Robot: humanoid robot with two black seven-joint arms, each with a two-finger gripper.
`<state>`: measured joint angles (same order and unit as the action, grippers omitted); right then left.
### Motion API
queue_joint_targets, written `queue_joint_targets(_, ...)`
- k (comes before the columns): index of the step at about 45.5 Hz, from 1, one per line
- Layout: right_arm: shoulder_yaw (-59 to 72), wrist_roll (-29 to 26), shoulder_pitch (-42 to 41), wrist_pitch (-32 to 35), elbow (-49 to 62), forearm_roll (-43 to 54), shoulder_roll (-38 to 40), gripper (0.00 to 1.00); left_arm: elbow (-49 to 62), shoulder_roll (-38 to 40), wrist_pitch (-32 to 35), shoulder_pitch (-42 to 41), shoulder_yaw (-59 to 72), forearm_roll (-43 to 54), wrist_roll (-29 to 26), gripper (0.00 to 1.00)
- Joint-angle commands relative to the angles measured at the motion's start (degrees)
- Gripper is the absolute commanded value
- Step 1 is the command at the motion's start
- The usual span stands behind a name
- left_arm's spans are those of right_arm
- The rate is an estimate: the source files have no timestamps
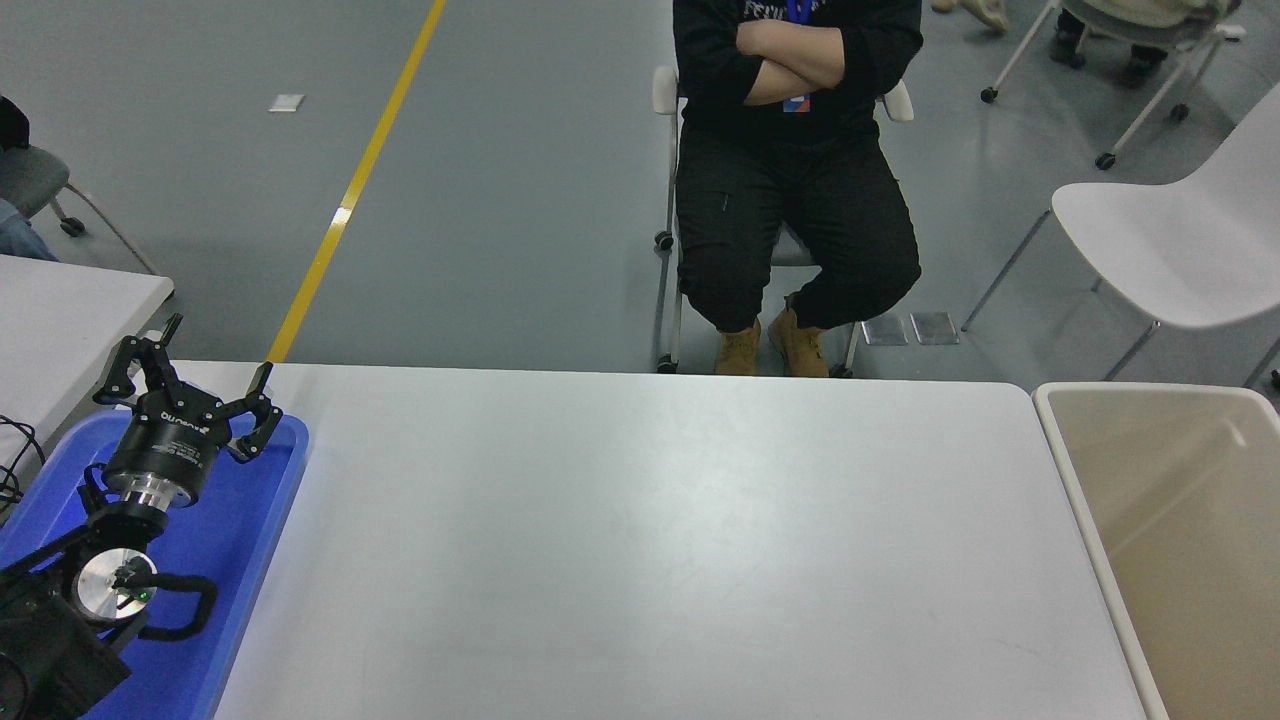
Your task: Clean the table surface
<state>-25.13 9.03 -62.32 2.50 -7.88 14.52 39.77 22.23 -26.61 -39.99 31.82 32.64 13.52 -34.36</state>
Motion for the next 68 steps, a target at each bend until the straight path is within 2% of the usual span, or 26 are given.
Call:
queue_joint_targets(1,-9.7,0.4,-4.6,-0.5,-8.5,-0.1,2.9,0.99,0.0,0.0,0.0,0.0,0.0,0.0,0.0,1.00)
queue_joint_targets(13,-12.2,2.1,-1.6,-0.1,-19.4,-6.2,3.7,0.99,0.0,0.1,0.0,0.0,0.0,0.0,0.0,1.00)
queue_joint_targets(22,-12.4,11.7,3.6,0.1,-28.7,-7.0,3.6,0.99,0.0,0.0,0.0,0.0,0.1,0.0,0.0,1.00)
queue_joint_targets(31,-13.0,16.7,12.8,0.2,-38.5,-6.9,2.3,0.99,0.0,0.1,0.0,0.0,0.0,0.0,0.0,1.00)
queue_joint_targets(49,-13.1,25.2,28.3,0.4,-39.0,-6.0,-6.3,0.99,0.0,0.1,0.0,0.0,0.0,0.0,0.0,1.00)
queue_joint_targets(68,-11.6,25.8,30.9,-0.4,-34.7,-6.0,-11.4,0.99,0.0,0.0,0.0,0.0,0.1,0.0,0.0,1.00)
